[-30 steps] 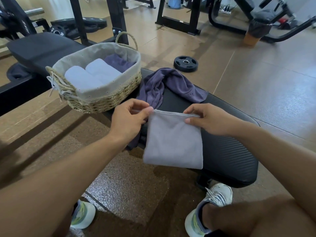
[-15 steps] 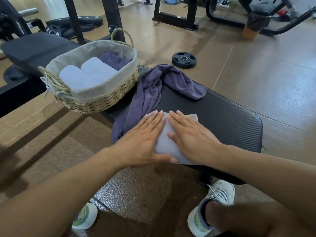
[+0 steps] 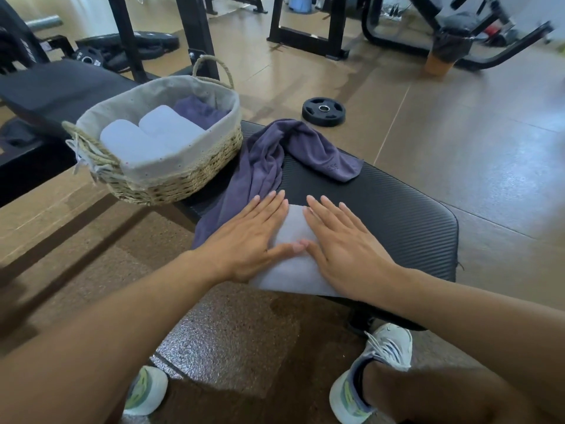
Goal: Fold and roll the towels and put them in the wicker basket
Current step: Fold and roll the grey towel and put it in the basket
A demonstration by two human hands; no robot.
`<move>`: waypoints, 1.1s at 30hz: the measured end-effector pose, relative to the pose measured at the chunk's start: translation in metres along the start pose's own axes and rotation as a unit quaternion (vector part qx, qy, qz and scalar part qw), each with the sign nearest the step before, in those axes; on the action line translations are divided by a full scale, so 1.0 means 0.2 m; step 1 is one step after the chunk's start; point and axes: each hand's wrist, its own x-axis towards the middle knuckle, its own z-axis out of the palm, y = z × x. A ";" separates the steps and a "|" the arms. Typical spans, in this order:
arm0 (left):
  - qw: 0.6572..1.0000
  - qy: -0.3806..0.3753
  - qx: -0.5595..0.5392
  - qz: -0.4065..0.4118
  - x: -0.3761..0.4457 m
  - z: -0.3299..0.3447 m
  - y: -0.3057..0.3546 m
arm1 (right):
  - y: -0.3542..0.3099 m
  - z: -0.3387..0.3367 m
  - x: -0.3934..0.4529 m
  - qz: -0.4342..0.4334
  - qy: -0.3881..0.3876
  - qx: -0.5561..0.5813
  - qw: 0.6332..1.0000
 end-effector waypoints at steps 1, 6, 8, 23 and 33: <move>1.000 0.018 -0.001 -0.012 -0.02 0.00 -0.02 | -0.01 -0.02 -0.03 -0.013 -0.013 0.023 1.000; 0.976 0.205 -0.074 0.023 -0.13 -0.06 -0.06 | -0.03 -0.09 -0.16 -0.054 -0.107 -0.011 0.993; 0.972 0.200 -0.087 0.089 -0.20 -0.05 -0.04 | -0.03 -0.07 -0.16 -0.064 -0.135 -0.042 0.988; 0.949 0.203 -0.241 0.010 -0.24 -0.03 0.04 | 0.15 -0.28 -0.04 -0.030 -0.095 0.206 0.974; 0.890 0.213 -0.367 -0.169 -0.12 -0.01 0.01 | 0.27 -0.23 0.10 0.078 -0.099 0.247 0.961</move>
